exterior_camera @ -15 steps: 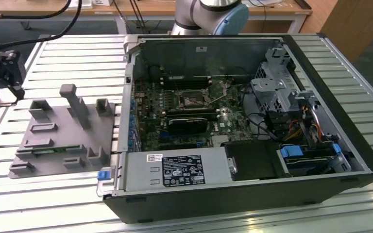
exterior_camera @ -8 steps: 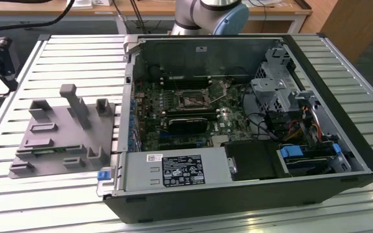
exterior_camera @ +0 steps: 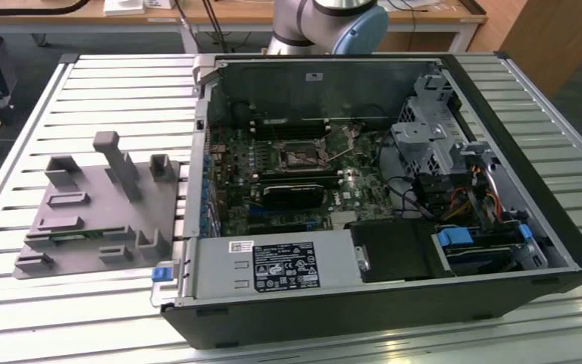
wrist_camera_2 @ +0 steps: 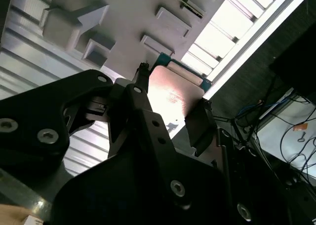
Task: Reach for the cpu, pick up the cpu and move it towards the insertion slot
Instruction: 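Pick up the cpu and move it towards the insertion slot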
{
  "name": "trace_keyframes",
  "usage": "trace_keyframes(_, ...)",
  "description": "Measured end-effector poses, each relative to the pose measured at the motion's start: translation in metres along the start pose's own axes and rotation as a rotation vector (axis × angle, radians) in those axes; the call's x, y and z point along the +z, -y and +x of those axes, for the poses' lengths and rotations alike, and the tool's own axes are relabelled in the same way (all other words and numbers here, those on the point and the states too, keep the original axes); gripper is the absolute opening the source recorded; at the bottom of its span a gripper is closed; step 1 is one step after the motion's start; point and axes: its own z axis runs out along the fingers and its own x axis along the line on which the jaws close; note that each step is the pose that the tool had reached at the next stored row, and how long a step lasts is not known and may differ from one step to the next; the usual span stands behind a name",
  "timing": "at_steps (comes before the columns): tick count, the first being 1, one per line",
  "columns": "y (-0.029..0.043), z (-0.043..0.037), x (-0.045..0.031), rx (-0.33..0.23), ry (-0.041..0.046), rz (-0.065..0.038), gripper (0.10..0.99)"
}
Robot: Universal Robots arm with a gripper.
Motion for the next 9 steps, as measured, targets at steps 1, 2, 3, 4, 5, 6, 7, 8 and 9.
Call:
trace_keyframes(1,-0.0002,0.0000,-0.0037,0.000,0.0001,0.000,0.541)
trace_keyframes(2,-0.0003,0.0000,-0.0078,0.000,0.0000,0.000,0.541)
trace_keyframes(3,-0.0005,0.0000,-0.0107,0.000,-0.0001,0.000,0.541)
trace_keyframes(4,-0.0006,0.0000,-0.0133,0.000,0.0001,0.000,0.541)
trace_keyframes(5,-0.0007,0.0000,-0.0154,0.000,0.0002,0.000,0.541)
trace_keyframes(6,-0.0007,-0.0004,-0.0160,0.000,0.0002,0.000,0.541)
trace_keyframes(7,-0.0006,-0.0023,-0.0160,0.000,0.0003,0.000,0.541)
trace_keyframes(8,-0.0004,-0.0047,-0.0161,0.000,0.0002,0.000,0.541)
trace_keyframes(9,-0.0003,-0.0073,-0.0162,0.000,0.0001,0.000,0.541)
